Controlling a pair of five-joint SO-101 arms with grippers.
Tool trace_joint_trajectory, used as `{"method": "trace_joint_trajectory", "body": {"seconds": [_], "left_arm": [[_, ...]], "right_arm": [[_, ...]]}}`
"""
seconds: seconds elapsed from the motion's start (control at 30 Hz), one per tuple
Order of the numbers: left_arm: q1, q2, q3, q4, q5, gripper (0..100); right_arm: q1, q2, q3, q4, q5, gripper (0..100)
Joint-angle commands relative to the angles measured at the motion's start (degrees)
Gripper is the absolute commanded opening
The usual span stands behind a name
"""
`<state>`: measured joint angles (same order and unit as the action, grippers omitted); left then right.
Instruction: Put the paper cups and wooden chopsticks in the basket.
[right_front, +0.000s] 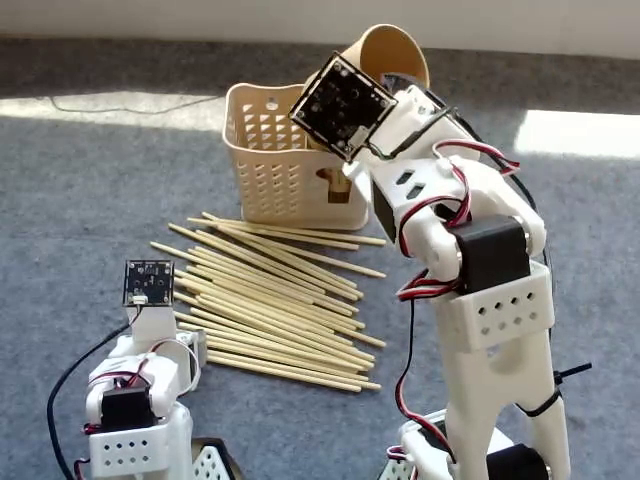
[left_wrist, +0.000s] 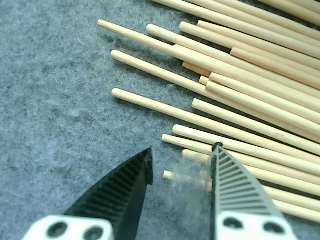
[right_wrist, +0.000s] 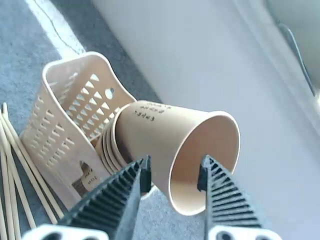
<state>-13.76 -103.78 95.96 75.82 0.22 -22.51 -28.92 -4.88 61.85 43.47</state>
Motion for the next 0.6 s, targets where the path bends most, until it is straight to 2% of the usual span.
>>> {"method": "trace_joint_trajectory", "body": {"seconds": [0.0,0.3,0.57], "left_arm": [[0.92,-0.66,1.19,0.26,0.53,19],[0.92,-0.66,1.19,0.26,0.53,19],[0.92,-0.66,1.19,0.26,0.53,19]], "right_arm": [[-1.98,-0.75,1.10,-6.11,-3.25,16.3],[-4.53,5.23,5.85,-15.34,-12.31,16.3],[-8.75,9.27,5.76,-18.15,-12.48,16.3]]}}
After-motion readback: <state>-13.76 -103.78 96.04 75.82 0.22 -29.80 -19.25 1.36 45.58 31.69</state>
